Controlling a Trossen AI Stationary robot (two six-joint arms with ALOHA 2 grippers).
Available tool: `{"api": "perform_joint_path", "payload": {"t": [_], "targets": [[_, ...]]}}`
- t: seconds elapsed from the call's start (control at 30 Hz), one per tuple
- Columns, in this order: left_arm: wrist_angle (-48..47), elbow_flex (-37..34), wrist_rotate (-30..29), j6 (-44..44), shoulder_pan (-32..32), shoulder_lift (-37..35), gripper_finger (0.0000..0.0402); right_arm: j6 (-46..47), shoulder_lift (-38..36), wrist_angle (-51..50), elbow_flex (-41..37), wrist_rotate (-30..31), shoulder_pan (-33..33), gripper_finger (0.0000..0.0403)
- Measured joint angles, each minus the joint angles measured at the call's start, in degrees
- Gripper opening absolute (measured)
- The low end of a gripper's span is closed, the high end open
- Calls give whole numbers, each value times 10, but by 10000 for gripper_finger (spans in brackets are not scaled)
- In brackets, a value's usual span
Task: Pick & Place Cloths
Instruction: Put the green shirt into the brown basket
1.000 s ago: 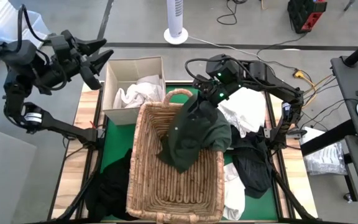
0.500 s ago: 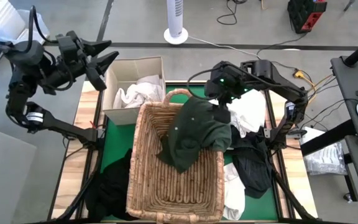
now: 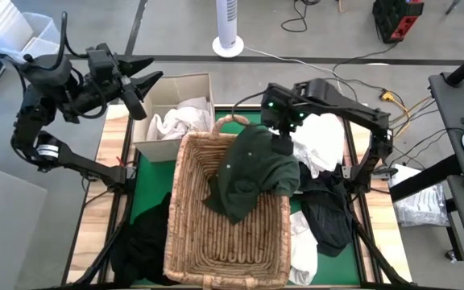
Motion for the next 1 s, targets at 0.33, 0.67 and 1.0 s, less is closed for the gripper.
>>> {"api": "perform_joint_path", "payload": {"t": [0.33, 0.67, 1.0], "targets": [[0, 0, 0, 0, 0, 0, 190, 23, -28, 59, -104, 0, -4, 216], [0, 0, 0, 0, 0, 1, 190, 36, -45, 69, -122, 0, -4, 98], [0, 0, 0, 0, 0, 1, 190, 44, -62, 70, -102, 0, -4, 10]]}}
